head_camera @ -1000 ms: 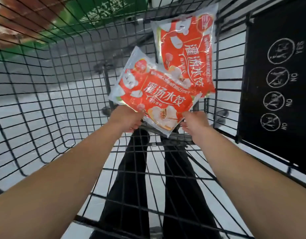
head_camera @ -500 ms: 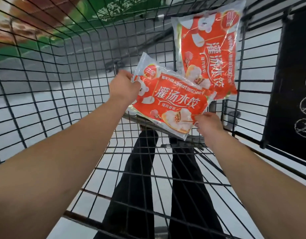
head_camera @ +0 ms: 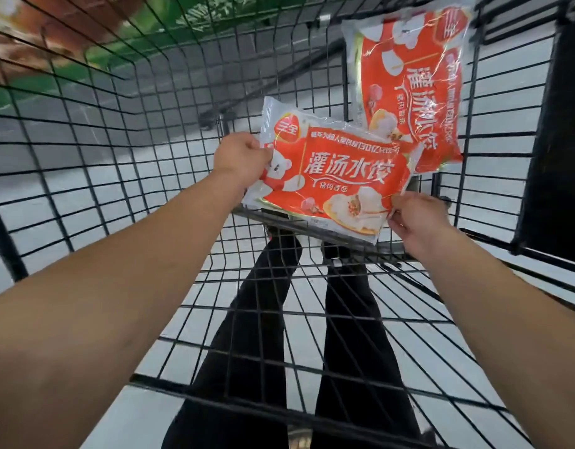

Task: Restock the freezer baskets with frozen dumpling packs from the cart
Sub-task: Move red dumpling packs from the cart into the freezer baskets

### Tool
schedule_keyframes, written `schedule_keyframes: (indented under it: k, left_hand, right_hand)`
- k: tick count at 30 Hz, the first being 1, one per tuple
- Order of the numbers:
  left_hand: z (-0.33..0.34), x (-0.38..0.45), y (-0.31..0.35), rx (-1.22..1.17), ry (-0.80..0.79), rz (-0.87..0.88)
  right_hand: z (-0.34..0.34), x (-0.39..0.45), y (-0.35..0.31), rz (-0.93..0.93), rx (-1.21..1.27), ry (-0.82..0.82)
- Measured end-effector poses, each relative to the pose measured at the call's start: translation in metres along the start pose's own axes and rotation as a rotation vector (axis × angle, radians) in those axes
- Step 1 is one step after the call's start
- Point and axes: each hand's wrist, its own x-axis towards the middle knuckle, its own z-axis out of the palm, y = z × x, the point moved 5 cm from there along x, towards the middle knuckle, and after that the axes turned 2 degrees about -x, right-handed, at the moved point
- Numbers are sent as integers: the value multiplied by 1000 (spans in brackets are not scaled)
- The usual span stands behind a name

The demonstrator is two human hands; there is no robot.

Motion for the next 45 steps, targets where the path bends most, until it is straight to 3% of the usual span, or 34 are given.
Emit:
schedule_keyframes:
  k: [5, 12, 20, 31, 38, 45]
  left_hand:
    - [-44, -41, 0, -149, -48, -42]
    - [-129, -122, 21, -269, -11, 28]
    - [-197, -226, 13, -403, 120, 156]
    - [-291, -403, -40, -496, 360, 382]
    - [-365, -470, -86, -675, 472, 459]
    - [-460, -474, -143, -755, 519, 489]
  right_hand:
    - [-1, -54, -31, -105, -54, -42]
    - [-7, -178, -63, -219, -55, -164]
    - [-35, -298, -63, -414, 27, -288]
    - [-56, -449, -21, -738, -75, -420]
    - [-34, -558, 0, -905, -130, -488]
    - [57, -629, 12, -1007, -181, -467]
